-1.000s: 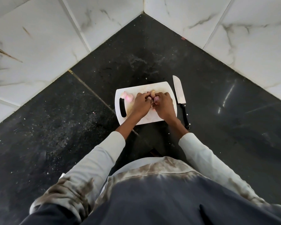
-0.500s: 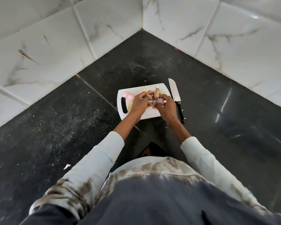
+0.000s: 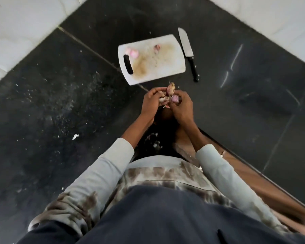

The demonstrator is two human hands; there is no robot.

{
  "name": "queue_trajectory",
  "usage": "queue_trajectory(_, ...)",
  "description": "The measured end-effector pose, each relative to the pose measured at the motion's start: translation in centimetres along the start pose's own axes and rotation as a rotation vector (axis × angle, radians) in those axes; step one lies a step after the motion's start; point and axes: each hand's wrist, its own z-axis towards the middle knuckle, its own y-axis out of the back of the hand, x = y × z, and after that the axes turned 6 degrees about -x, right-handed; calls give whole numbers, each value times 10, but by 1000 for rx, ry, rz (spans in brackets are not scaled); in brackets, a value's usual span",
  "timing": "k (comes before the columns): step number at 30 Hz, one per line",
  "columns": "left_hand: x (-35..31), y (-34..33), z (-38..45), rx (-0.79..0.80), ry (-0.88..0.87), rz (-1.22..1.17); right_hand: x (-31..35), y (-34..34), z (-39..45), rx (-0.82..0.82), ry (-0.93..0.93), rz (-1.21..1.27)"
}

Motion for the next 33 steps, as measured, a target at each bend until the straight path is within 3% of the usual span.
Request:
queue_trajectory(6,49,3,-39,-5,21,6,-30,12,-47,20,-31,6)
queue_trajectory(17,180,21,-66,-248,-8,123,-140,-25,-93,163,-53,6)
queue_trajectory(23,295,30,-25,-333,133,84,-243,-70,-109,149,-75,-40)
queue_trajectory(33,439,33,73,-363,364,123,-395,-148,-74,360,-218,-171)
